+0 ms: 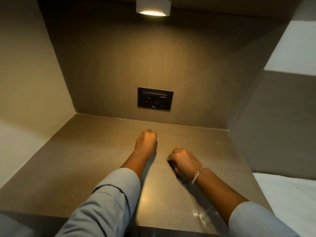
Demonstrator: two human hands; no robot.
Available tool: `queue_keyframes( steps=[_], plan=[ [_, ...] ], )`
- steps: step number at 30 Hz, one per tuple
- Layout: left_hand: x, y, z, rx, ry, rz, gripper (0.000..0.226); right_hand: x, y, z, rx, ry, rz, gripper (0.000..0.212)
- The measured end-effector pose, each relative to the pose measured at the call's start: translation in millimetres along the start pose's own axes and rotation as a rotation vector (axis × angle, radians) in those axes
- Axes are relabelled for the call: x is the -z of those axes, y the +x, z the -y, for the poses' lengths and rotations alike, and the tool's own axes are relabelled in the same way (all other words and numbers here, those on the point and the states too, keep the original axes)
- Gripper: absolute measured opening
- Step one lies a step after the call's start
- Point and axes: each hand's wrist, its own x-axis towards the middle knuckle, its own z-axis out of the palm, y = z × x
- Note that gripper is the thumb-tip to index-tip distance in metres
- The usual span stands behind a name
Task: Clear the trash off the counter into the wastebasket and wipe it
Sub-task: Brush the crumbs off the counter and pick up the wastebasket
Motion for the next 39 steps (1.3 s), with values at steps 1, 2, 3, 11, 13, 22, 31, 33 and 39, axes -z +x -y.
queue_keyframes(
  steps=[1, 2, 3, 11, 13, 22, 31, 33, 39],
  plan=[
    [-0.9, 0.3, -1.7, 0.000, -0.012, -0.013, 0.015, 0.9, -10.9, -1.5, -0.042, 0.095, -0.049, 0.022],
    [-1.0, -2.4, -3.8, -0.005, -0.039, -0.026, 0.014, 2.6, -22.7, -3.0, -0.092, 0.208, -0.121, 0.022],
    [-3.5, -7.1, -6.3, -0.015, -0.080, -0.040, 0.012, 4.0, -36.7, -4.1, -0.154, 0.332, -0.206, 0.021],
    [-7.0, -142.2, -91.9, 0.063, -1.096, 0.037, 0.024, 8.7, -166.2, -5.6, -0.625, 1.420, -0.526, 0.011],
    [-16.1, -196.4, -119.0, 0.077, -1.196, 0.040, 0.023, -6.2, -208.6, -2.2, -0.638, 1.494, -0.498, 0.009],
    [-150.1, -407.7, -183.7, 0.540, -0.972, 0.212, 0.011, -151.5, -376.2, 10.1, -1.071, 1.556, -0.163, 0.005],
    [-178.3, -451.1, -142.5, 0.721, -0.722, 0.194, 0.013, -226.1, -418.9, -0.9, -1.240, 1.035, 0.111, 0.020],
    [-167.0, -479.9, -107.0, 0.750, -0.675, 0.184, 0.015, -227.3, -421.1, 5.1, -1.194, 0.996, 0.169, 0.014],
    [-91.3, -565.3, -2.7, 1.043, -0.697, -0.127, 0.019, -214.7, -345.2, 101.3, -0.905, 0.998, 0.281, 0.007]
  ],
)
